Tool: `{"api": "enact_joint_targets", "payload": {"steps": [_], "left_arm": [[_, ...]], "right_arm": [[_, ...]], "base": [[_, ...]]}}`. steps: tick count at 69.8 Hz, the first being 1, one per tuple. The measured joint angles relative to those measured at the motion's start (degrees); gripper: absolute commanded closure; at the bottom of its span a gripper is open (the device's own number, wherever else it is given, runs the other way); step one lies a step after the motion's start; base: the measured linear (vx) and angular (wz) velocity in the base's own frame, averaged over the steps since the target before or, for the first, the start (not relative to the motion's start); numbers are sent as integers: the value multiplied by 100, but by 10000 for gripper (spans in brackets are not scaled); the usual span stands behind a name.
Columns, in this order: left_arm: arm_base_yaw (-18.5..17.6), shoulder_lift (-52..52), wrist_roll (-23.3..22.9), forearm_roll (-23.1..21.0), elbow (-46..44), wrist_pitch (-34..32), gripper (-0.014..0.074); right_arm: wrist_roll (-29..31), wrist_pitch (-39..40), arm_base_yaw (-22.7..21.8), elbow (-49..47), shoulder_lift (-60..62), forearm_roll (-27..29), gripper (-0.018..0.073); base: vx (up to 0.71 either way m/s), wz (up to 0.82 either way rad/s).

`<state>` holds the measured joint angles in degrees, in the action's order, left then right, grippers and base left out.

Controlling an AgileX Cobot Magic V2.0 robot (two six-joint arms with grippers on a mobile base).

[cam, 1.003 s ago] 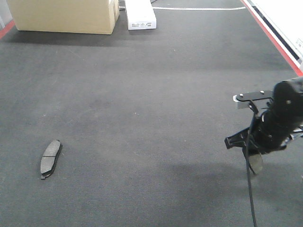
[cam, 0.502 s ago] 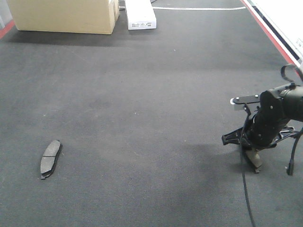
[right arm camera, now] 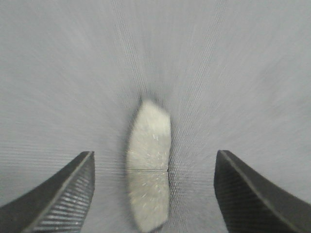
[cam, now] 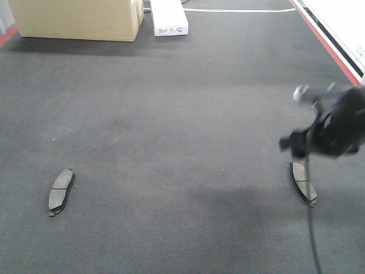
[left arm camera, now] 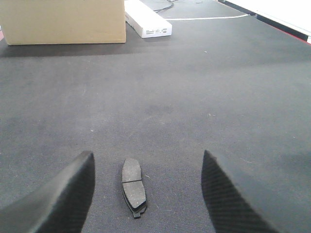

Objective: Move and align brake pads A on conveyor

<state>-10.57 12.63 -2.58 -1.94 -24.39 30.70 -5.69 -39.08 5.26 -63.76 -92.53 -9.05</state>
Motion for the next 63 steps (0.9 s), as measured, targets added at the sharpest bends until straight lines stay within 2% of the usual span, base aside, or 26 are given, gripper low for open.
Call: {"api": "enact_joint_targets", "payload": {"steps": [12, 45, 63], "left_arm": [[0, 0, 0, 0, 0, 0, 150], [0, 0, 0, 0, 0, 0, 150], [0, 0, 0, 0, 0, 0, 150]], "right_arm": [[434, 312, 0, 511, 1669, 296, 52], [532, 1073, 0, 2751, 6027, 339, 52], [538, 1472, 91, 3749, 7334, 649, 52]], "base": [[0, 0], [0, 0], [0, 0]]}}
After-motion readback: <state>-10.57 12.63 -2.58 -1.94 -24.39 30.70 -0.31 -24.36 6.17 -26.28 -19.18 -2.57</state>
